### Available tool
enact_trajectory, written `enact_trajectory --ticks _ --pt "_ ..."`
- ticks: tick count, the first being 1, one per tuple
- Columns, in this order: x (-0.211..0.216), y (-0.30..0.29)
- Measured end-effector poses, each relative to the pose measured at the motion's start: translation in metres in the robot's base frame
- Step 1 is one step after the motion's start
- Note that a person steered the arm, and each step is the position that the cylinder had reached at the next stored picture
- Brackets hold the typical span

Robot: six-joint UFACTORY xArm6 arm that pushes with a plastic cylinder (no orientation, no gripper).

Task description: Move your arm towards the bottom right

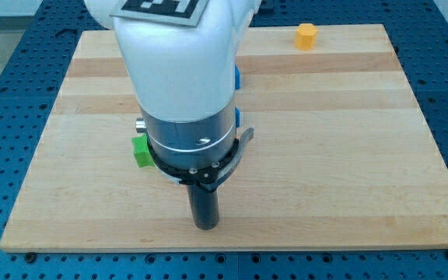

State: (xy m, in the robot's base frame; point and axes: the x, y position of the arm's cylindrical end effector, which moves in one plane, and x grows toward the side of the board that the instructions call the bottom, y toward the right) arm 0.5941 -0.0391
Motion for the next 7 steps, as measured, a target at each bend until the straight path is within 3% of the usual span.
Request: enact_trajectory --ticks 1,5,7 --pt "0.024 0.0" --pt "0.023 0.017" --pt "0.024 0.153"
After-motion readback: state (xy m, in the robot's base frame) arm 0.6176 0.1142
